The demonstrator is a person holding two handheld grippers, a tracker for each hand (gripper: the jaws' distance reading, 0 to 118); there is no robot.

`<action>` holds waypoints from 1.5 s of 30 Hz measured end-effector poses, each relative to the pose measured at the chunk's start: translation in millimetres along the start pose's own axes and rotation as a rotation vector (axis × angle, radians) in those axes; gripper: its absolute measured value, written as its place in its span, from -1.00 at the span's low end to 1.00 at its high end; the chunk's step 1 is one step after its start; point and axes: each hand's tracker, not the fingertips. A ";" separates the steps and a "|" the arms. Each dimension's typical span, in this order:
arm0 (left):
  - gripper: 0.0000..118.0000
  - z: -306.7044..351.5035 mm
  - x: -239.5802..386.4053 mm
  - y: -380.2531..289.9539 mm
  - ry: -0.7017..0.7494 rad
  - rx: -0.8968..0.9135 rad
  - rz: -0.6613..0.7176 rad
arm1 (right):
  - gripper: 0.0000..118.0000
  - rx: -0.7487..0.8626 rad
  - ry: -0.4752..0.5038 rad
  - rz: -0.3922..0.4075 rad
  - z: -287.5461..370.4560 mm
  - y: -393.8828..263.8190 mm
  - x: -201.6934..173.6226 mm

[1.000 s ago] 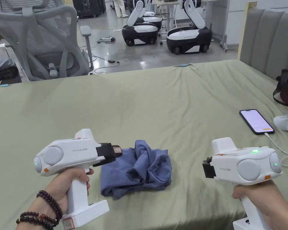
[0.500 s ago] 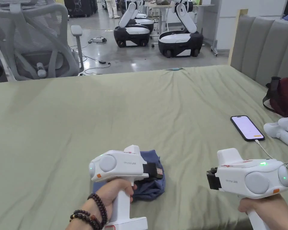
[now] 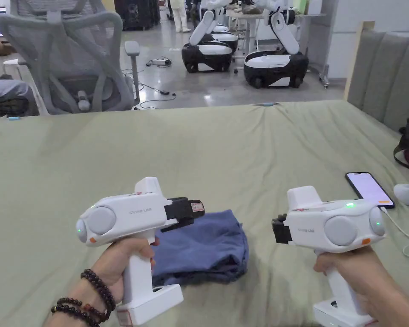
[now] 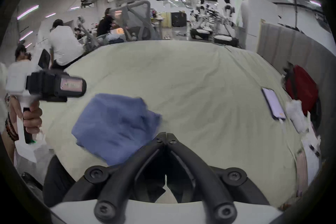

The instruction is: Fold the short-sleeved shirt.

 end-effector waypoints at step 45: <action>-0.59 -31.1 -73.1 -29.7 0.126 -0.128 0.091 | -1.00 -0.092 0.168 -0.123 -94.3 -21.0 -28.7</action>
